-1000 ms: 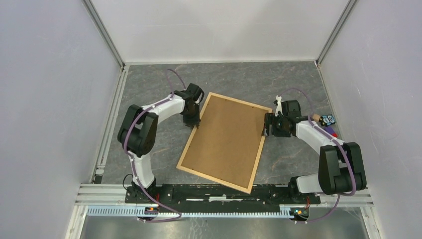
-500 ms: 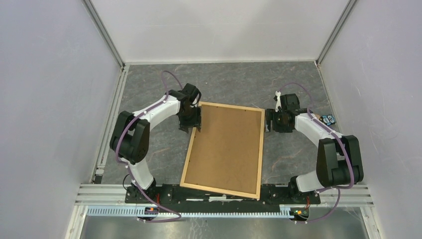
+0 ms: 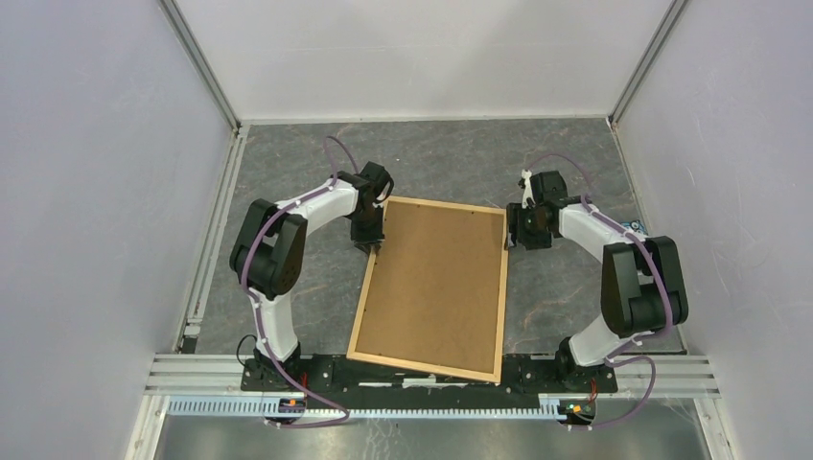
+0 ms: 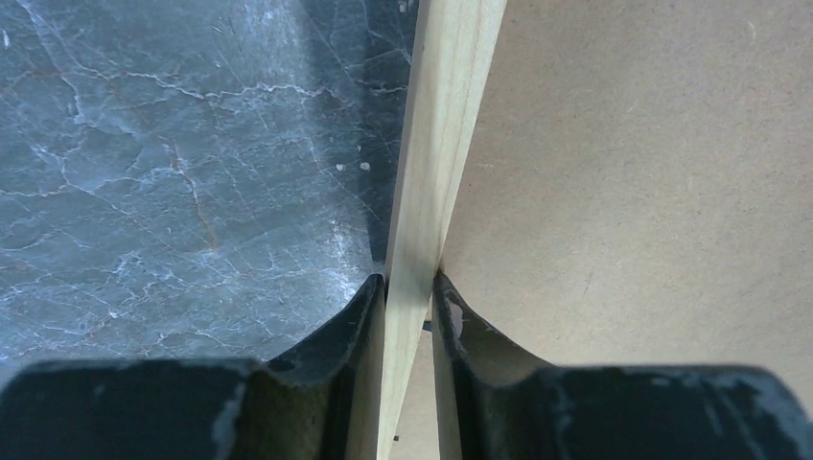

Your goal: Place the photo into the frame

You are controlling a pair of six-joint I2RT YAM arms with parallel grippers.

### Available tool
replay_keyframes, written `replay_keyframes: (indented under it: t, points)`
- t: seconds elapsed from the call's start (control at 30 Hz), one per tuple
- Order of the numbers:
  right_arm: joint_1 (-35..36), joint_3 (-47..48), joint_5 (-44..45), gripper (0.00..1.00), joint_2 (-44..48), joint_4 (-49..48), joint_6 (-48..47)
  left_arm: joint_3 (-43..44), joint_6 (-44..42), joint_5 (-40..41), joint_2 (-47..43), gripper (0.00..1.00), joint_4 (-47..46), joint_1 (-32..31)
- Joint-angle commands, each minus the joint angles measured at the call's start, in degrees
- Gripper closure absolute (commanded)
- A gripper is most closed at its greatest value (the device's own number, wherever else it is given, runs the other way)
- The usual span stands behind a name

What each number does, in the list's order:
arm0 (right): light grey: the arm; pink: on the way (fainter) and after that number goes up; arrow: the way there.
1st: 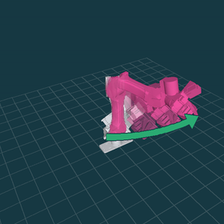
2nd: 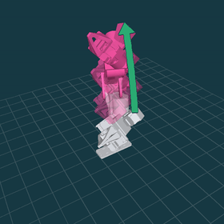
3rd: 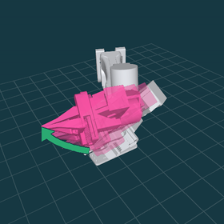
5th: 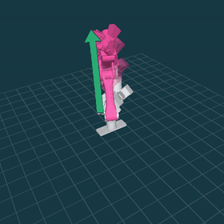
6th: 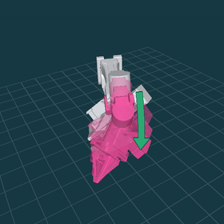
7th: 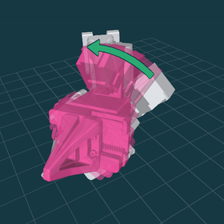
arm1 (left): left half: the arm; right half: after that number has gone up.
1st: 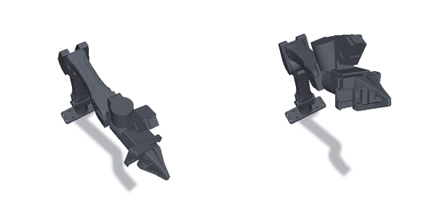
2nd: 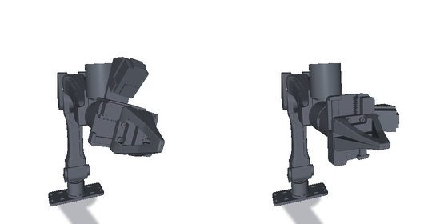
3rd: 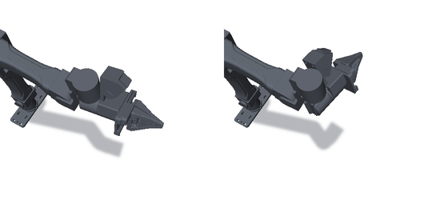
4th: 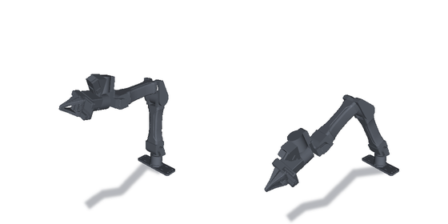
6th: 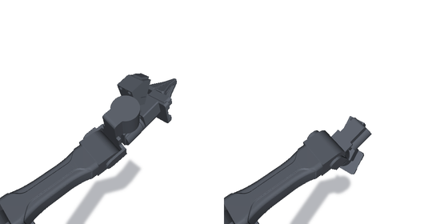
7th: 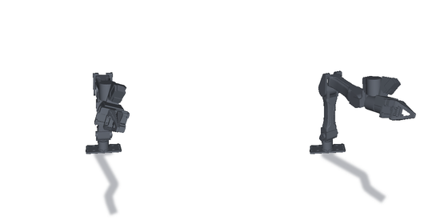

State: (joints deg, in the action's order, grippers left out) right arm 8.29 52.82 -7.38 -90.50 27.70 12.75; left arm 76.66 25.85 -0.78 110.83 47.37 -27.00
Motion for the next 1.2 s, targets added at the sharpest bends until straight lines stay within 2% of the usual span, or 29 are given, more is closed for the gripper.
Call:
replay_keyframes:
  t: [0.0, 0.57, 1.17]
  points:
    - [0.2, 2.3, 1.4, 0.4, -1.7, -0.4, 1.0, -3.3, -2.5, 2.9, -0.7, 0.74, -1.5, 0.0]
    - [0.1, 4.3, 3.2, 0.44, -6.7, -1.2, 1.8, -4.2, -1.7, 2.3, -1.2, 0.95, -1.9, 0.0]
    - [-0.8, 2.3, 1.6, 0.45, -3.0, 0.6, 1.0, -4.2, -1.6, 2.4, -1.2, 0.98, -2.0, 0.0]
